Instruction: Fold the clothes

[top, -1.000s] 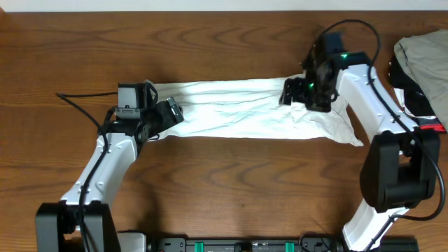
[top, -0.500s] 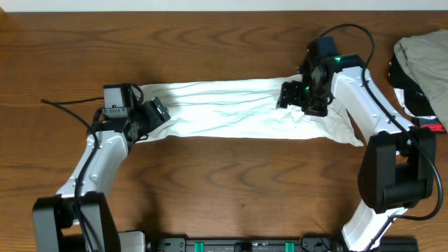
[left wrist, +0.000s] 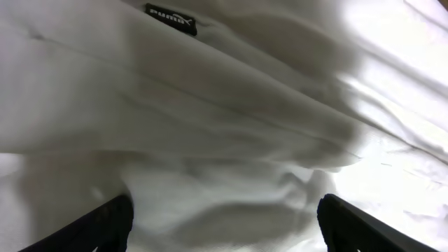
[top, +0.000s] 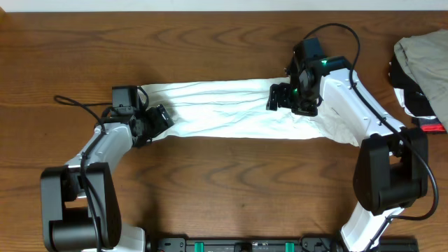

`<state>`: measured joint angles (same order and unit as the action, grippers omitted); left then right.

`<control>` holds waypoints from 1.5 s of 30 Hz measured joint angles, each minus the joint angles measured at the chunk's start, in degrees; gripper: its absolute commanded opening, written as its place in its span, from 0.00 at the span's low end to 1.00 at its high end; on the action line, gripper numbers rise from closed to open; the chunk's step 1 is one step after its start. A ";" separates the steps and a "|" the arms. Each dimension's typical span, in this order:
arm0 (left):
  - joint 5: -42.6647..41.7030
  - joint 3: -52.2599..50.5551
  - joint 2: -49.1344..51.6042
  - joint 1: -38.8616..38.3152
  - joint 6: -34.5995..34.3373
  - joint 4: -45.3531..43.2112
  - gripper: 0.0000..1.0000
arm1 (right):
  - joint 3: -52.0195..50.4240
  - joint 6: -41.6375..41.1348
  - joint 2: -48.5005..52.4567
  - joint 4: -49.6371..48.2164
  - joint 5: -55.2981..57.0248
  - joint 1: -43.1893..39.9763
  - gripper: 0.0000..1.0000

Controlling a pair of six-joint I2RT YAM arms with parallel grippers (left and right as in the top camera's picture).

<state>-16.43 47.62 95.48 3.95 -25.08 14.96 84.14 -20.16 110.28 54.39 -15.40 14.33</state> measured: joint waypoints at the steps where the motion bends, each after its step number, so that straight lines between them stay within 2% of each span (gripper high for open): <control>1: 0.02 0.00 0.00 0.13 0.07 0.04 0.87 | 0.00 0.00 0.00 0.02 0.02 0.00 0.88; 14: 0.07 0.35 0.07 9.09 0.11 1.31 0.87 | 0.00 0.02 0.00 -0.02 0.20 0.00 0.88; 24: -1.88 0.24 -1.14 9.68 1.16 2.05 0.87 | 0.00 0.02 0.00 -0.02 0.22 0.00 0.88; 29: -3.10 -0.17 -7.28 9.84 1.60 2.16 0.86 | 0.00 1.25 0.00 -0.35 -0.55 0.00 0.89; 34: -5.81 0.07 -14.64 9.88 4.63 2.54 0.86 | 0.00 6.58 0.00 -2.86 -7.72 0.04 0.90; 38: -7.28 2.93 -15.72 10.62 5.99 4.85 0.86 | 0.00 10.34 0.00 -4.39 -15.39 0.96 0.91; 45: -10.71 12.74 -14.12 18.97 8.15 11.02 0.86 | 0.00 13.25 0.00 -4.17 -20.59 7.80 0.91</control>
<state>-27.14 60.36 81.36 22.92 -16.93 25.98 84.14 -6.92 110.28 50.22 -35.99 22.13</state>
